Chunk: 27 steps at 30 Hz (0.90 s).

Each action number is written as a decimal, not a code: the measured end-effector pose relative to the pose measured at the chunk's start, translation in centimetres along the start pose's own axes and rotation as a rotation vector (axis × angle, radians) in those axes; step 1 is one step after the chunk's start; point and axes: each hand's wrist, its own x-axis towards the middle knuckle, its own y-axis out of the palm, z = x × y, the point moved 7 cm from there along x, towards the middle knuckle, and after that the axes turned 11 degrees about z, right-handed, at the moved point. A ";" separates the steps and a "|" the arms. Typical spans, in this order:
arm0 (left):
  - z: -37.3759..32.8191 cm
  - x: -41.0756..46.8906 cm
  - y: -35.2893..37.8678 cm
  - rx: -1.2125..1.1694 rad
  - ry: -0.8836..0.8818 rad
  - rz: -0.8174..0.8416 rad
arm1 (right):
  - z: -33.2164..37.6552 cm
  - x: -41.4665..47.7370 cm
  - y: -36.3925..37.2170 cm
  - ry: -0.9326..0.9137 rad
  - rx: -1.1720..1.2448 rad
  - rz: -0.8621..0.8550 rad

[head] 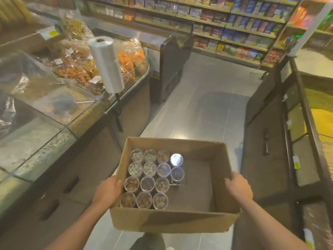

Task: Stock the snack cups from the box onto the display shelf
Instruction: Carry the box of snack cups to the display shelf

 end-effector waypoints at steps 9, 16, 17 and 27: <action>-7.2 14.2 -3.5 -0.112 -0.067 -0.004 | 9.5 16.3 -6.1 -0.081 -0.085 0.022; -11.0 22.9 -7.6 -0.165 -0.151 -0.031 | 17.3 29.7 -9.3 -0.123 -0.138 0.068; -11.5 23.7 -8.1 -0.170 -0.165 -0.033 | 18.4 31.2 -9.7 -0.129 -0.145 0.077; -16.6 33.2 -8.9 -0.297 -0.397 -0.101 | 33.6 48.2 -13.3 -0.317 -0.224 0.207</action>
